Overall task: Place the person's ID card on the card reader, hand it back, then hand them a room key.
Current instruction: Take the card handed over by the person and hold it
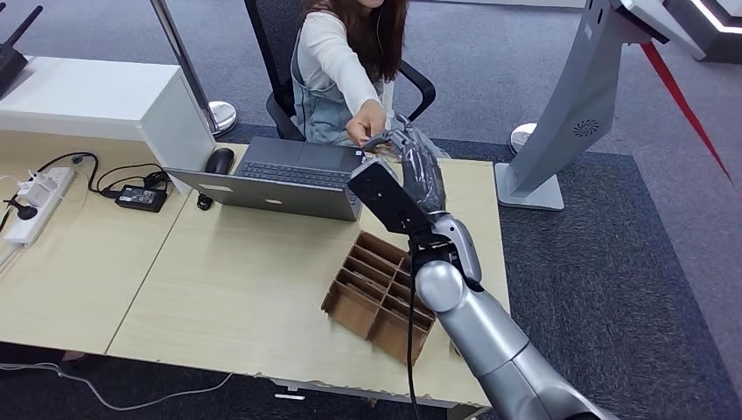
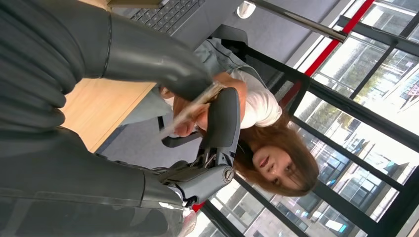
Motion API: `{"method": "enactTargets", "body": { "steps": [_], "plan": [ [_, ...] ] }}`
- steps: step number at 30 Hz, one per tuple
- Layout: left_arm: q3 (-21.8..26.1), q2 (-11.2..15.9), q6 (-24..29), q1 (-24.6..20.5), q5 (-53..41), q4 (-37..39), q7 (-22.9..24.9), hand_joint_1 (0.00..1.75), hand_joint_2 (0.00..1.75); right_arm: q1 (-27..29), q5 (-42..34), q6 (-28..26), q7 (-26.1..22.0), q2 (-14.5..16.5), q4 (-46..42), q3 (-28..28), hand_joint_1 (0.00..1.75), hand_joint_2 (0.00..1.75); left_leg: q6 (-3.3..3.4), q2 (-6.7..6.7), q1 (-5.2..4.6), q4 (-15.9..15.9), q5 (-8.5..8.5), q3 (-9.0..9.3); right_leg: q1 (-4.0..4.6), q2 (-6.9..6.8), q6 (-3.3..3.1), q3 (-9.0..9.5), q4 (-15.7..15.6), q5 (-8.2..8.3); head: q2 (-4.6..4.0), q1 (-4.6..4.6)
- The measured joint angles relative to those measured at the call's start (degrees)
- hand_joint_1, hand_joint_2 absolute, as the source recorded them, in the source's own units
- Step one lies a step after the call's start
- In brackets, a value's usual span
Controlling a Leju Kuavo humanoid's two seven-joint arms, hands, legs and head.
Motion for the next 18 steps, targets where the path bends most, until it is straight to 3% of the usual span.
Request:
{"method": "enactTargets", "body": {
  "steps": [18],
  "plan": [
    [0.1, 0.0, 0.2, 0.0, 0.0, 0.0, 0.0, 0.00, 0.00, 0.3, -1.2, -0.3, -0.8, -0.3, 0.4, 0.3, 1.75, 1.75, -0.02, 0.01, 0.00, 0.0, 0.02, 0.01, 0.00, 0.00, 0.00, 0.00, 0.0, 0.01, 0.00, 0.00]
  ]
}}
